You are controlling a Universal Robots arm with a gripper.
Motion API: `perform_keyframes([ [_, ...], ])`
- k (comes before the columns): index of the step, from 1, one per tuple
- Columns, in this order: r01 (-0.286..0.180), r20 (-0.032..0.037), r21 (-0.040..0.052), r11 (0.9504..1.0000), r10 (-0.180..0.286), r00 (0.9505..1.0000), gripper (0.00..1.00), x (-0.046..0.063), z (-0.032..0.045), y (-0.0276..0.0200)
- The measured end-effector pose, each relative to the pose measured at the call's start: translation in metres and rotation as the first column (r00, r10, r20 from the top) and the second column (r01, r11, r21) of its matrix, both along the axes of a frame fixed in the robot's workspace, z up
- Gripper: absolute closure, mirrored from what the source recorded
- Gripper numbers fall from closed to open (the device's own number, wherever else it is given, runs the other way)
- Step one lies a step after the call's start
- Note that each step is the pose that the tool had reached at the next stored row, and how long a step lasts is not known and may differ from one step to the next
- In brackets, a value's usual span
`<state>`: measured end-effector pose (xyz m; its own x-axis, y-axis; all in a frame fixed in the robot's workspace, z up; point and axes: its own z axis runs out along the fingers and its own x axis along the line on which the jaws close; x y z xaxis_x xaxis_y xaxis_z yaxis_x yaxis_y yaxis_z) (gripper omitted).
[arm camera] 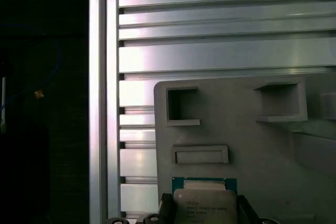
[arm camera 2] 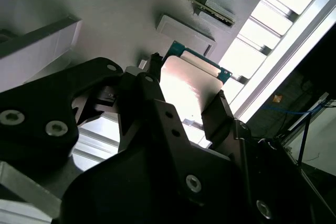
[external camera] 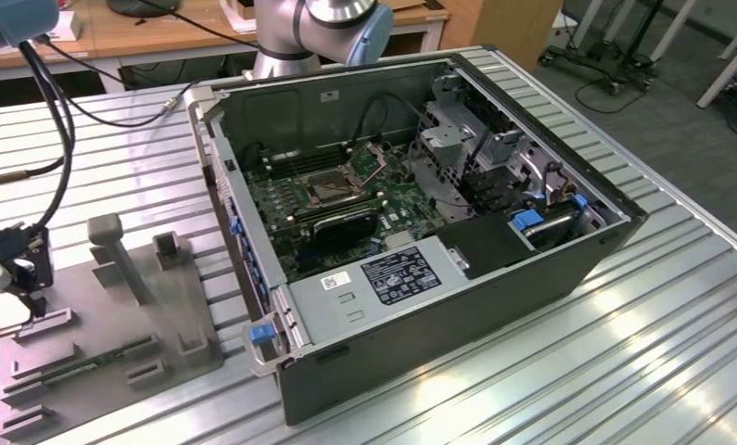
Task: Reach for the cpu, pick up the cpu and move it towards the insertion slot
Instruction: 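Pick up the cpu and move it towards the insertion slot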
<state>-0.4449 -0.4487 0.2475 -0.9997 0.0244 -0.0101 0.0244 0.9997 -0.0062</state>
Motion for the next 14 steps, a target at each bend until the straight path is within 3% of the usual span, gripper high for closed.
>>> perform_keyframes([
  [14, 0.000, 0.0000, 0.0000, 1.0000, 0.000, 1.0000, 0.45, 0.0000, 0.0050, 0.0000],
])
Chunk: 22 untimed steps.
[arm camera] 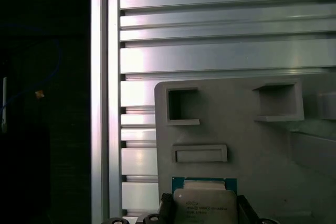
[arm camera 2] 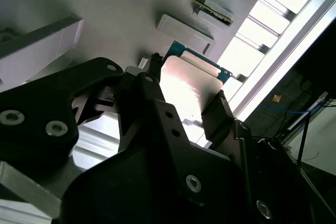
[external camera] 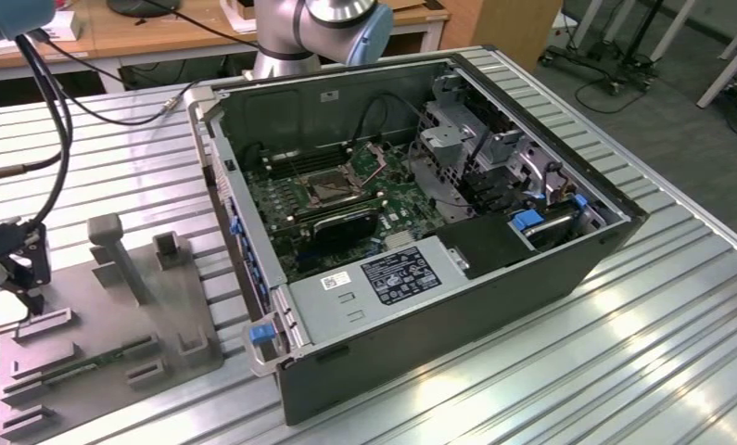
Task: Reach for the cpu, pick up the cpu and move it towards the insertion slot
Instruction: 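Pick up the cpu and move it towards the insertion slot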
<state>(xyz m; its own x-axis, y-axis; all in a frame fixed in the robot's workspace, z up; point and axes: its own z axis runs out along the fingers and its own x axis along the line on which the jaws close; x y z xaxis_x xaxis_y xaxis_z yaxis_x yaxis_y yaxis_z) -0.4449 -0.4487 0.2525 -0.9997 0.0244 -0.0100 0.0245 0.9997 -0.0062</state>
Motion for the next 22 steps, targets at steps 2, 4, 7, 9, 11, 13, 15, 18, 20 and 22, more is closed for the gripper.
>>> perform_keyframes([
  [2, 0.000, 0.0000, 0.0000, 1.0000, 0.000, 1.0000, 0.45, 0.000, 0.0004, 0.0000],
  [4, 0.000, 0.0000, 0.0000, 1.0000, 0.000, 1.0000, 0.45, 0.000, 0.0009, 0.0000],
  [7, 0.000, 0.0001, 0.0000, 1.0000, 0.000, 1.0000, 0.45, 0.000, 0.0014, 0.0000],
  [9, 0.000, 0.0001, 0.0000, 1.0000, 0.000, 1.0000, 0.45, 0.000, 0.0017, 0.0000],
  [11, 0.000, 0.0000, 0.0000, 1.0000, 0.000, 1.0000, 0.45, 0.000, 0.0087, 0.0000],
  [13, 0.000, 0.0000, 0.0000, 1.0000, 0.000, 1.0000, 0.45, 0.000, 0.0090, 0.0000],
  [15, 0.000, -0.0001, -0.0001, 1.0000, 0.000, 1.0000, 0.45, 0.000, 0.0095, 0.0000],
  [18, 0.000, 0.0000, 0.0000, 1.0000, 0.000, 1.0000, 0.45, 0.000, 0.0100, 0.0000],
  [20, 0.000, -0.0001, 0.0000, 1.0000, 0.000, 1.0000, 0.45, 0.000, 0.0106, 0.0000],
  [22, 0.000, -0.0001, -0.0001, 1.0000, 0.000, 1.0000, 0.45, 0.000, 0.0113, 0.0000],
])
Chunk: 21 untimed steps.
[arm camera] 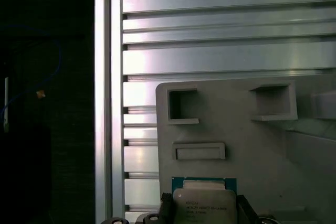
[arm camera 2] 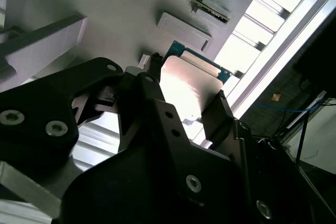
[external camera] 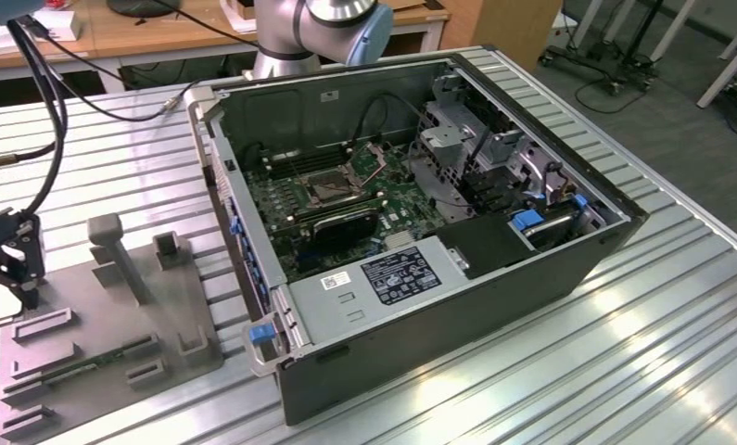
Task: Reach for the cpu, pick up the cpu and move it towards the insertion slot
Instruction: 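Pick up the cpu and move it towards the insertion slot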
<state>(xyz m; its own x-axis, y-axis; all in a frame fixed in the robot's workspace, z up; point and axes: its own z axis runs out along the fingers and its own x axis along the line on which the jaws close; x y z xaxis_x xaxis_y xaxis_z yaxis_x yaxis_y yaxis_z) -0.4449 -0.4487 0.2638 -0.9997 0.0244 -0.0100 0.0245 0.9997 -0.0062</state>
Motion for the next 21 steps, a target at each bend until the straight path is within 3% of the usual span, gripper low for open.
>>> perform_keyframes([
  [21, 0.000, 0.0001, 0.0001, 1.0000, 0.000, 1.0000, 0.45, 0.0000, 0.0083, 0.0000],
])
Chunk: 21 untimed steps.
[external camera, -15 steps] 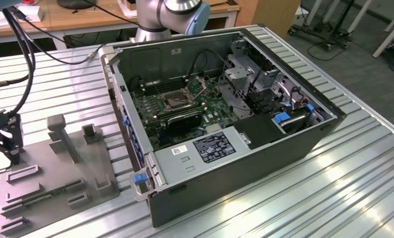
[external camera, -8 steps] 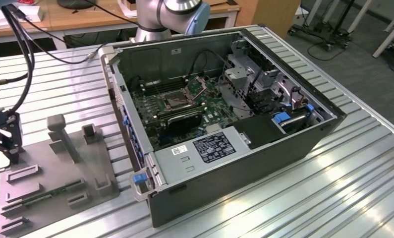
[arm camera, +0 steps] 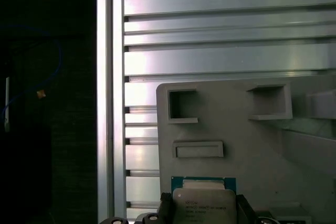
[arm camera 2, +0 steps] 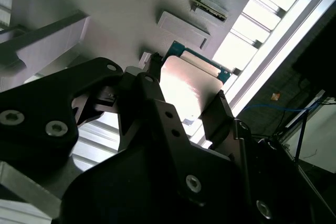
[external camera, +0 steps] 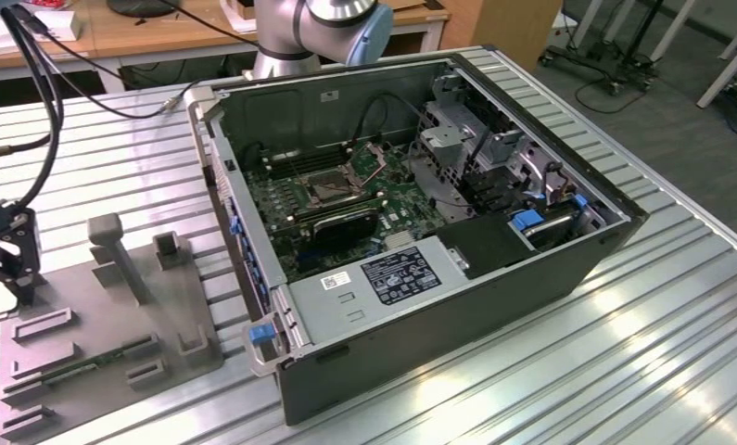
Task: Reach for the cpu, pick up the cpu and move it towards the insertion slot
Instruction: 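Pick up the cpu and move it towards the insertion slot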
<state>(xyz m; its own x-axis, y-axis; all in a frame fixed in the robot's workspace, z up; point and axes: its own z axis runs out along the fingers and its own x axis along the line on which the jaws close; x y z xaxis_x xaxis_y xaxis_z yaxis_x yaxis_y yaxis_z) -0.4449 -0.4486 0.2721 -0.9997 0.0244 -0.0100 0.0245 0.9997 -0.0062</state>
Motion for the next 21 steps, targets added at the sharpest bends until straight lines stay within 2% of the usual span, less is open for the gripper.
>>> perform_keyframes([
  [21, 0.000, 0.0001, 0.0000, 1.0000, 0.000, 1.0000, 0.45, 0.0000, 0.0049, 0.0000],
])
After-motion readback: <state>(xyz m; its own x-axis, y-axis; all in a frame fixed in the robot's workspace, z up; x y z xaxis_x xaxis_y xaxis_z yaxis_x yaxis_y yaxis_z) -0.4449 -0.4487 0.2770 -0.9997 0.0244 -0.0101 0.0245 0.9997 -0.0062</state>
